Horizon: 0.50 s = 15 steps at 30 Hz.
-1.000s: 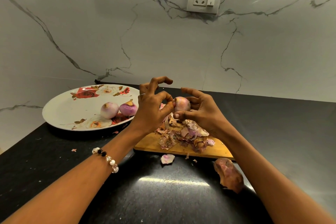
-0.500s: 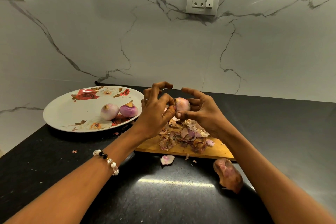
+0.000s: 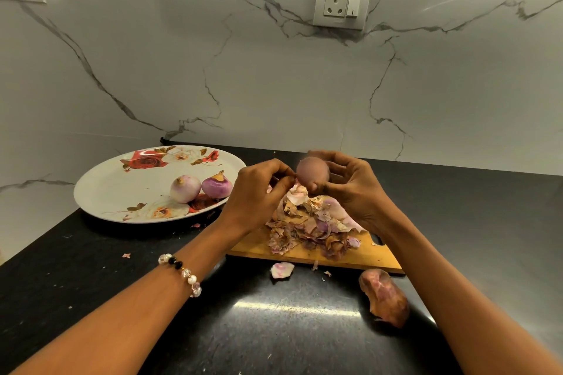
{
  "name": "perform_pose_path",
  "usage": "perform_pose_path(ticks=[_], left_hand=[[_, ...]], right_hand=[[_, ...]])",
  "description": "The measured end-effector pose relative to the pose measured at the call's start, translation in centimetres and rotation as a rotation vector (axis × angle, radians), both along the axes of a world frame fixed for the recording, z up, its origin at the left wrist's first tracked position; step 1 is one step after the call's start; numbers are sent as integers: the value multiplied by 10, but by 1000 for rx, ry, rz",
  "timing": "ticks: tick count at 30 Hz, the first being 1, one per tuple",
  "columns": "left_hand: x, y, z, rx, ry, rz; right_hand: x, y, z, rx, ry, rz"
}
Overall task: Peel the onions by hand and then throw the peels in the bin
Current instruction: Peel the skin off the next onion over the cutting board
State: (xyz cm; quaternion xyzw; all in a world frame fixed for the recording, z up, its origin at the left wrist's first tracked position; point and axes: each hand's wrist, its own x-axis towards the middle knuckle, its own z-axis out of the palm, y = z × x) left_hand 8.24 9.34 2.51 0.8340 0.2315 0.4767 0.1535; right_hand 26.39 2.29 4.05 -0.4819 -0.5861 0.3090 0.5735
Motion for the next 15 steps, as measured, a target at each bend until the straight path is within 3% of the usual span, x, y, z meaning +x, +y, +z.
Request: perform_pose_path(ticks=[5, 15], left_hand=[[1, -1, 2, -70, -100, -23], [-2, -1, 5, -201, -129, -145]], right_hand=[[-1, 1, -1, 35, -28, 32], [0, -1, -1, 37, -23, 132]])
